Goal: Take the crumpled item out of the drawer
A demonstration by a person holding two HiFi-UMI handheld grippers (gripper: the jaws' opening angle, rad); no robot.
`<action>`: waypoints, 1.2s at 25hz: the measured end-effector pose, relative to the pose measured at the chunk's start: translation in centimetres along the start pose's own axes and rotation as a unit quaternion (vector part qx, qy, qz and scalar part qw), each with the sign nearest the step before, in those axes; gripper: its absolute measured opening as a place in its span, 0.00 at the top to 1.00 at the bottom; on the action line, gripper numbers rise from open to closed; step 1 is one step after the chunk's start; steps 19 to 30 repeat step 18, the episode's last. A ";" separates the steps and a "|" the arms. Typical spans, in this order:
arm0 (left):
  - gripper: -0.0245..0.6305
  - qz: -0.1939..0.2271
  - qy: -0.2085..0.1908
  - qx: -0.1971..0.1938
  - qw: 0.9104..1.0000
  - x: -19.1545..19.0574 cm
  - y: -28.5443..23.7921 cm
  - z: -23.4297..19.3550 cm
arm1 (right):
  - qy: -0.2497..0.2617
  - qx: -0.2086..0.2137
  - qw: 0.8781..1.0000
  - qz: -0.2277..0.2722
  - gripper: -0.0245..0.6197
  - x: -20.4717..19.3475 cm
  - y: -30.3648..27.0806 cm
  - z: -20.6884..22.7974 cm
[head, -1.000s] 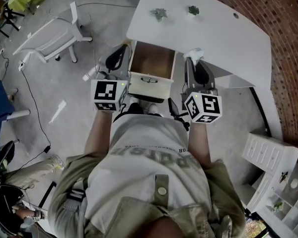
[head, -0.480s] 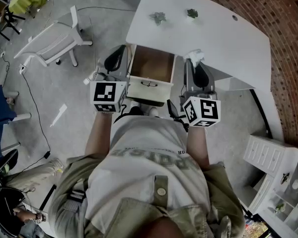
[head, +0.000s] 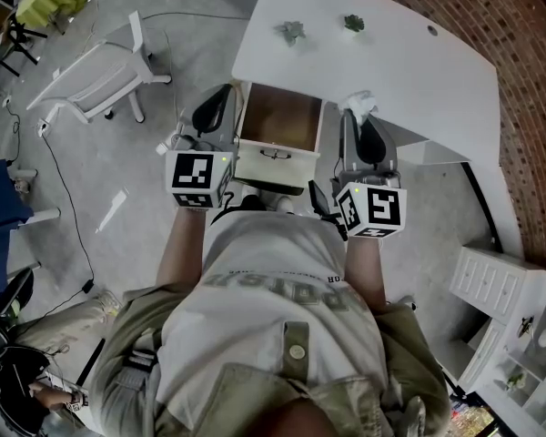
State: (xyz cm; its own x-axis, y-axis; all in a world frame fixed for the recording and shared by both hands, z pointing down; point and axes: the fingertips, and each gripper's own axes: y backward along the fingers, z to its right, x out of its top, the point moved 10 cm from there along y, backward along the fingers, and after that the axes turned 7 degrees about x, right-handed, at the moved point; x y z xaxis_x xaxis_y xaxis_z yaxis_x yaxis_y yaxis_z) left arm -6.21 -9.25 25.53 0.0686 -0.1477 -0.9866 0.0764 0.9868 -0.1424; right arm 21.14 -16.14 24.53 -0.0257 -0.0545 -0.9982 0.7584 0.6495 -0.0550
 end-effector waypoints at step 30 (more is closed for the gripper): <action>0.95 -0.005 -0.004 0.001 1.000 0.1 0.0 -0.2 | 0.014 0.009 1.000 0.009 0.87 0.4 0.2 0.2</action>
